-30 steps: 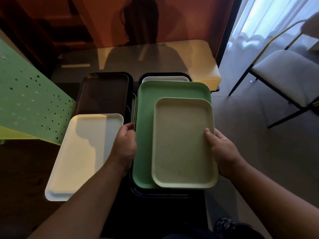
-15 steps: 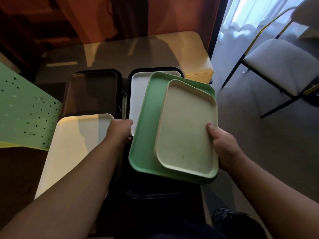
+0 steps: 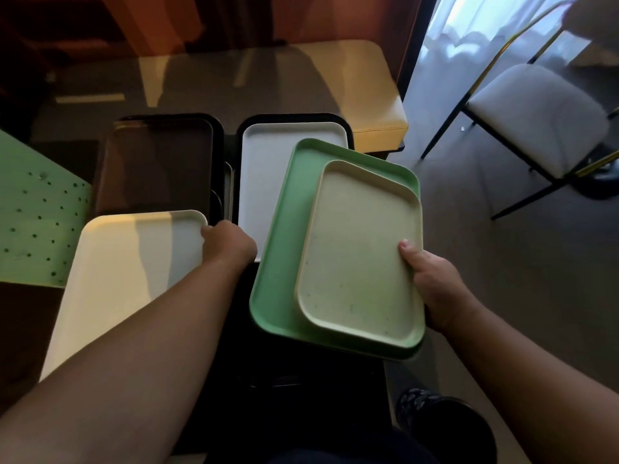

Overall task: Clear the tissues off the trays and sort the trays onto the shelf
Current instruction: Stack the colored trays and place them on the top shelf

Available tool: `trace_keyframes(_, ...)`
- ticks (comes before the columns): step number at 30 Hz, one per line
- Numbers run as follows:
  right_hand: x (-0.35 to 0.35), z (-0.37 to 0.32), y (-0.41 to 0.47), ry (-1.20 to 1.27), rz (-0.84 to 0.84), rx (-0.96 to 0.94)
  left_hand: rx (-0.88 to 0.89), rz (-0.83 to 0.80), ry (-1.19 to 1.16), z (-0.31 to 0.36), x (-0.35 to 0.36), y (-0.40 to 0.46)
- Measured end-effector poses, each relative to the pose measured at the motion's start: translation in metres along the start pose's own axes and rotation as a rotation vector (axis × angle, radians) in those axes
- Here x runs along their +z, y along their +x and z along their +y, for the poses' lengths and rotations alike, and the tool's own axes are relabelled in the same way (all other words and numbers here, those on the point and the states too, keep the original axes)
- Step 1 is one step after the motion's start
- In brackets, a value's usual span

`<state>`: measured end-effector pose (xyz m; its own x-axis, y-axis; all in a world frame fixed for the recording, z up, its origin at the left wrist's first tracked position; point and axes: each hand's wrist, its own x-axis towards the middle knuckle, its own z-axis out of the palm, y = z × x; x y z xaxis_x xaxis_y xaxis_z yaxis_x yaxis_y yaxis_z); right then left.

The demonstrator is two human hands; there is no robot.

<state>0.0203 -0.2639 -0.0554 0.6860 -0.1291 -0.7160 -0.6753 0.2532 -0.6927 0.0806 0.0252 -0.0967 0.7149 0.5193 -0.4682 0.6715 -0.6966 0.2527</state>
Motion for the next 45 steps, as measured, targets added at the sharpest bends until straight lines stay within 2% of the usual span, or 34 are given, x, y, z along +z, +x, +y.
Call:
trace_keyframes(2,0.001,-0.001,0.001,0.006,-0.012,0.002,-0.045,0.042,-0.159,-0.001,-0.003,-0.001)
trace_keyframes(4,0.003,-0.003,0.001,0.004,-0.016,-0.012,-0.018,0.037,-0.349,-0.007,-0.010,-0.006)
trace_keyframes(8,0.010,-0.008,0.002,-0.006,-0.030,-0.045,0.005,-0.138,-0.838,-0.028,-0.031,-0.030)
trace_keyframes(11,0.019,-0.012,0.001,-0.021,-0.030,-0.062,0.078,-0.310,-1.115,-0.050,-0.051,-0.056)
trace_keyframes(15,0.039,-0.014,-0.009,0.010,-0.062,-0.077,0.168,-0.512,-1.268,-0.090,-0.079,-0.076)
trace_keyframes(21,0.084,-0.004,-0.031,0.013,-0.116,-0.060,0.157,-0.578,-1.398,-0.147,-0.109,-0.078)
trace_keyframes(30,0.185,0.052,-0.067,-0.105,-0.166,-0.087,-0.077,-0.621,-1.295,-0.237,-0.145,-0.064)
trace_keyframes(35,0.231,0.090,-0.079,-0.183,-0.164,-0.079,0.034,-0.558,-1.018,-0.250,-0.156,-0.059)
trace_keyframes(40,0.250,0.109,-0.083,-0.225,-0.115,-0.084,0.095,-0.538,-0.931,-0.272,-0.164,-0.045)
trace_keyframes(45,0.264,0.121,-0.088,-0.338,-0.092,-0.110,0.130,-0.412,-0.655,-0.300,-0.143,-0.022)
